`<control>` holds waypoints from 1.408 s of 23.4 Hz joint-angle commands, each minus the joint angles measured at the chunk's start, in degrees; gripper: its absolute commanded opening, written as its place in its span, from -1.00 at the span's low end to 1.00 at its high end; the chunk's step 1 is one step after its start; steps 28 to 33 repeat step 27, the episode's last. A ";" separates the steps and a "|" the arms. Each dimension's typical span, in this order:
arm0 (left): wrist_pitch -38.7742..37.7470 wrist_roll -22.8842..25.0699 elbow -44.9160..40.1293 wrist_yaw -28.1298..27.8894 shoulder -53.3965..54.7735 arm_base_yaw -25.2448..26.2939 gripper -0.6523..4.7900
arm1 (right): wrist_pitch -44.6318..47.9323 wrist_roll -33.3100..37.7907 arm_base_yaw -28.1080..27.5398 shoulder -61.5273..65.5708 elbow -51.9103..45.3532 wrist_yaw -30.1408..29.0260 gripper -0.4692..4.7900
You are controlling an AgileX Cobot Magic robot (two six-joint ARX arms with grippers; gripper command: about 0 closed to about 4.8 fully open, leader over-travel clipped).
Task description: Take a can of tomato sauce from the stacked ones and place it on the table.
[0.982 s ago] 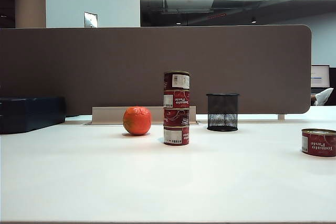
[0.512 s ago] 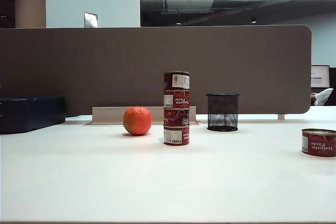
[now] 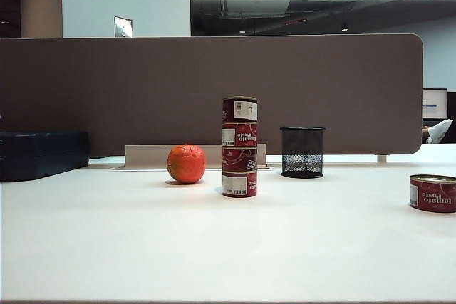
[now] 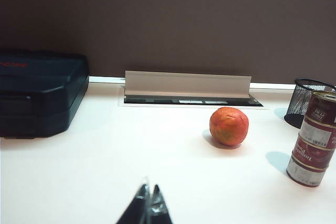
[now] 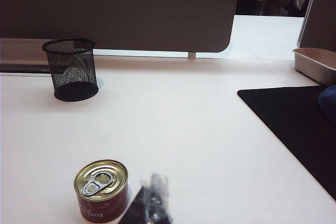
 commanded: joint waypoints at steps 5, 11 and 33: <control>0.13 0.02 0.07 0.22 0.04 0.04 -0.78 | 0.44 -0.07 0.04 -0.02 0.02 0.22 -0.82; 0.13 0.02 0.07 0.22 0.04 0.04 -0.78 | 0.07 -0.07 0.07 -0.02 0.02 0.20 -0.82; 0.13 0.02 0.07 0.22 0.02 0.04 -0.78 | 0.04 -0.07 0.07 -0.02 0.02 0.20 -0.82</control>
